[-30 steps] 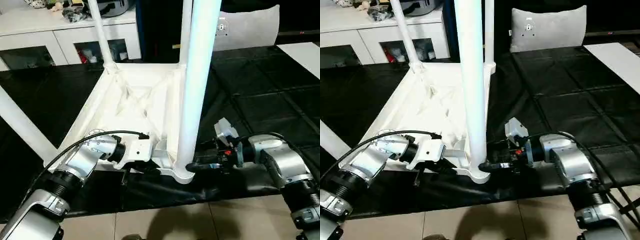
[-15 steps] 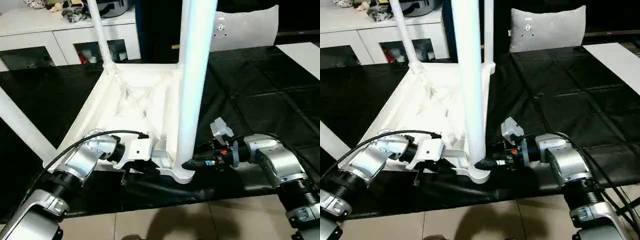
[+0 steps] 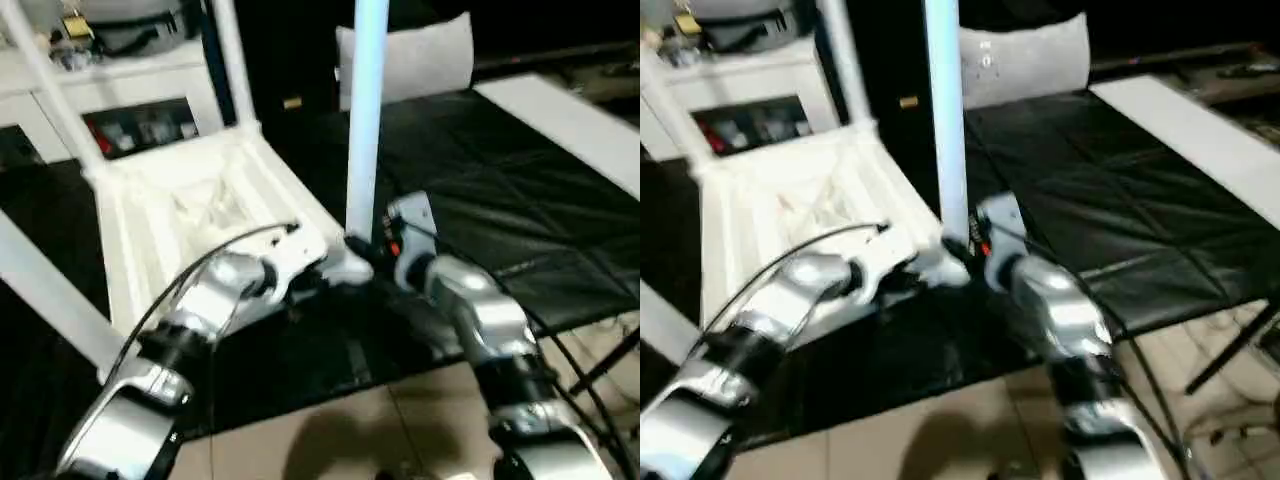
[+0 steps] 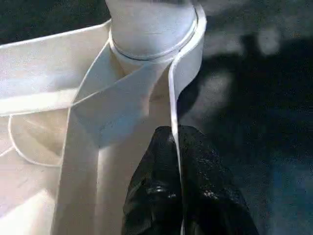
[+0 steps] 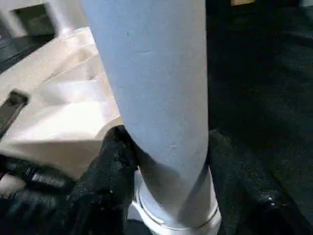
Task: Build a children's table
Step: Rotate leg to tighten
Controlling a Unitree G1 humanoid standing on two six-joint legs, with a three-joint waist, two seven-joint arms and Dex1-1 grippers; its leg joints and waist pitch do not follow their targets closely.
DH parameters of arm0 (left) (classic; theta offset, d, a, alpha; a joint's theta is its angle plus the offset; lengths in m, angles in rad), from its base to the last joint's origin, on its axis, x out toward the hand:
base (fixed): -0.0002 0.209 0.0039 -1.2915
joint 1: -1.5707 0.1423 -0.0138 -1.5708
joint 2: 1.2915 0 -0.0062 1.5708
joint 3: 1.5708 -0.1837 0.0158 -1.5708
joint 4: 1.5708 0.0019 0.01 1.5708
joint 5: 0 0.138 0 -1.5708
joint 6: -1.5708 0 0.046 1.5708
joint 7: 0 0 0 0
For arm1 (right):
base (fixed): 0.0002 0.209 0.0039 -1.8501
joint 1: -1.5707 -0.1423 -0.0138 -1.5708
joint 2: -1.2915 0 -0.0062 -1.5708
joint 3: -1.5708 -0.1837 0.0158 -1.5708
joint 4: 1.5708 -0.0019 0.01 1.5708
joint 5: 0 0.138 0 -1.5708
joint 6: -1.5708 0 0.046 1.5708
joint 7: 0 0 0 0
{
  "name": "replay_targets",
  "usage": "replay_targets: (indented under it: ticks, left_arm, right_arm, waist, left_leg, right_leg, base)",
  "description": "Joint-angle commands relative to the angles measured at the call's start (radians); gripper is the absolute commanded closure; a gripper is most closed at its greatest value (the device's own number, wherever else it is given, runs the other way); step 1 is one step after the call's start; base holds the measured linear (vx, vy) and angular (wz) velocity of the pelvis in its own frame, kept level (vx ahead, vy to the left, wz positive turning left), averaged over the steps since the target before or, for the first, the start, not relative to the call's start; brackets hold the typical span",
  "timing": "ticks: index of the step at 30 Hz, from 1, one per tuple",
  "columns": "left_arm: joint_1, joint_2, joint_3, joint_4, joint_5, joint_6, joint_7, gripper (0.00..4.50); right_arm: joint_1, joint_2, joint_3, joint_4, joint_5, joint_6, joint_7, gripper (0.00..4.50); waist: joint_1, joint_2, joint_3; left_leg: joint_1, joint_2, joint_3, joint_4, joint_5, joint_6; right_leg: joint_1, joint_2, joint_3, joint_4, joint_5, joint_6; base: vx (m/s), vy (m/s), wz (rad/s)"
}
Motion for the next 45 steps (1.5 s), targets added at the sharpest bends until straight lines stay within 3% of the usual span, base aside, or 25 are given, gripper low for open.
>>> replay_targets:
  ticks: [1,2,3,4,5,6,7,12,16,21,26,28,29,31,37,39,45]
  left_arm:
    - [-0.026,-0.03,-0.012,-0.023,0.01,-0.015,0.009,4.5]
    - [-0.028,-0.033,-0.015,-0.02,0.012,-0.019,0.01,4.5]
    - [-0.029,-0.035,-0.018,-0.018,0.013,-0.019,0.011,4.5]
    - [-0.027,-0.033,-0.02,-0.02,0.012,-0.02,0.008,4.5]
    - [-0.026,-0.03,-0.023,-0.021,0.011,-0.023,0.007,4.5]
    - [-0.021,-0.021,-0.026,-0.023,0.008,-0.031,0.0,4.5]
    - [-0.018,-0.015,-0.027,-0.025,0.007,-0.037,-0.004,4.5]
    - [0.006,0.024,-0.037,-0.039,0.003,-0.094,-0.067,4.5]
    - [0.022,0.066,-0.048,-0.041,-0.006,-0.151,-0.142,4.5]
    - [0.032,0.116,-0.072,-0.036,-0.014,-0.216,-0.233,4.5]
    - [0.054,0.159,-0.101,-0.062,-0.044,-0.308,-0.376,4.5]
    - [0.058,0.175,-0.115,-0.069,-0.043,-0.324,-0.412,4.5]
    - [0.063,0.188,-0.126,-0.081,-0.047,-0.331,-0.445,4.5]
    - [0.072,0.205,-0.139,-0.099,-0.053,-0.342,-0.486,4.5]
    - [0.088,0.224,-0.163,-0.13,-0.059,-0.385,-0.55,4.5]
    - [0.098,0.228,-0.177,-0.157,-0.06,-0.389,-0.567,4.5]
    - [0.098,0.219,-0.183,-0.165,-0.055,-0.39,-0.57,4.5]
  right_arm:
    - [-0.014,0.033,0.019,0.044,-0.011,-0.016,-0.045,1.9]
    - [-0.016,0.031,0.028,0.047,-0.019,-0.034,-0.041,1.9]
    - [-0.016,0.033,0.029,0.049,-0.022,-0.046,-0.041,1.9]
    - [-0.014,0.026,0.035,0.046,-0.026,-0.067,-0.026,1.7]
    - [-0.01,0.02,0.037,0.042,-0.03,-0.08,-0.019,1.55]
    - [0.001,0.01,0.028,0.03,-0.02,-0.089,-0.003,1.48]
    - [0.007,0.003,0.023,0.023,-0.014,-0.093,0.006,1.44]
    - [0.056,-0.082,0.007,-0.016,0.014,-0.161,0.12,1.01]
    - [0.09,-0.189,0.01,-0.053,0.049,-0.21,0.31,0.64]
    - [0.111,-0.331,0.052,-0.099,0.079,-0.175,0.534,0.18]
    - [0.088,-0.414,0.082,-0.092,0.098,-0.172,0.684,0.18]
    - [0.079,-0.437,0.093,-0.089,0.115,-0.155,0.748,0.34]
    - [0.072,-0.447,0.103,-0.088,0.125,-0.147,0.785,0.52]
    - [0.064,-0.457,0.115,-0.087,0.133,-0.141,0.823,0.66]
    - [0.054,-0.465,0.157,-0.08,0.142,-0.138,0.917,1.27]
    - [0.051,-0.462,0.202,-0.082,0.137,-0.136,0.965,1.38]
    - [0.033,-0.437,0.228,-0.048,0.114,-0.149,0.978,1.91]
  waist:
    - [0.022,-0.009,-0.079]
    - [0.017,0.008,-0.086]
    - [0.015,0.01,-0.087]
    - [0.017,0.008,-0.09]
    - [0.02,0.008,-0.09]
    - [0.025,0.003,-0.092]
    - [0.031,0.005,-0.092]
    - [0.052,0.003,-0.086]
    - [0.059,0.002,-0.076]
    - [0.067,0.002,-0.077]
    - [0.081,-0.004,-0.081]
    - [0.086,-0.003,-0.082]
    - [0.094,-0.007,-0.083]
    - [0.106,-0.005,-0.083]
    - [0.13,-0.008,-0.083]
    - [0.131,-0.006,-0.084]
    - [0.137,-0.007,-0.084]
  left_leg:
    - [-0.042,0.021,-0.018,-0.057,-0.054,0.074]
    - [-0.038,0.056,-0.037,-0.067,0.001,0.088]
    - [-0.039,0.07,-0.045,-0.068,0.017,0.093]
    - [-0.029,0.078,-0.044,-0.065,0.026,0.098]
    - [-0.028,0.077,-0.042,-0.065,0.022,0.096]
    - [-0.04,0.072,-0.04,-0.066,0.047,0.107]
    - [-0.039,0.071,-0.039,-0.064,0.059,0.122]
    - [-0.036,0.073,-0.033,-0.068,0.022,0.132]
    - [-0.031,0.069,-0.029,-0.073,-0.066,0.106]
    - [-0.032,0.071,-0.031,-0.073,-0.078,0.113]
    - [-0.033,0.07,-0.027,-0.07,-0.044,0.123]
    - [-0.03,0.073,-0.027,-0.069,-0.036,0.125]
    - [-0.03,0.077,-0.028,-0.07,-0.035,0.132]
    - [-0.027,0.085,-0.028,-0.071,-0.025,0.136]
    - [-0.025,0.085,-0.024,-0.072,-0.021,0.12]
    - [-0.026,0.086,-0.024,-0.072,-0.024,0.117]
    - [-0.024,0.085,-0.024,-0.073,-0.026,0.105]
  right_leg:
    - [0.076,-0.088,0.048,-0.137,-0.641,0.146]
    - [0.073,-0.075,0.045,-0.116,-0.417,0.071]
    - [0.073,-0.076,0.047,-0.103,-0.323,0.033]
    - [0.063,-0.079,0.054,-0.092,-0.219,-0.028]
    - [0.065,-0.084,0.056,-0.087,-0.196,-0.055]
    - [0.079,-0.086,0.057,-0.076,-0.148,-0.082]
    - [0.079,-0.09,0.06,-0.073,-0.121,-0.098]
    - [0.082,-0.092,0.059,-0.083,-0.188,-0.076]
    - [0.078,-0.087,0.053,-0.105,-0.335,-0.026]
    - [0.08,-0.085,0.054,-0.105,-0.338,-0.009]
    - [0.077,-0.083,0.051,-0.101,-0.322,-0.021]
    - [0.074,-0.082,0.051,-0.1,-0.316,-0.029]
    - [0.075,-0.082,0.052,-0.097,-0.313,-0.031]
    - [0.07,-0.085,0.057,-0.093,-0.305,-0.041]
    - [0.069,-0.088,0.059,-0.092,-0.316,-0.05]
    - [0.069,-0.088,0.059,-0.091,-0.309,-0.049]
    - [0.068,-0.086,0.058,-0.094,-0.326,-0.043]
  base:
    - [0.0,0.0,0.0]
    - [0.0,0.0,0.0]
    - [0.055,0.014,0.09]
    - [0.058,0.024,0.08]
    - [0.058,0.024,0.08]
    - [0.0,0.0,0.0]
    - [0.0,0.0,0.0]
    - [0.0,0.0,0.0]
    - [0.0,0.0,0.0]
    - [0.0,0.0,0.0]
    - [0.0,0.0,0.0]
    - [0.0,0.0,0.0]
    - [0.0,0.0,0.0]
    - [0.0,0.0,0.0]
    - [0.0,0.0,0.0]
    - [0.0,0.0,0.0]
    - [0.0,0.0,0.0]
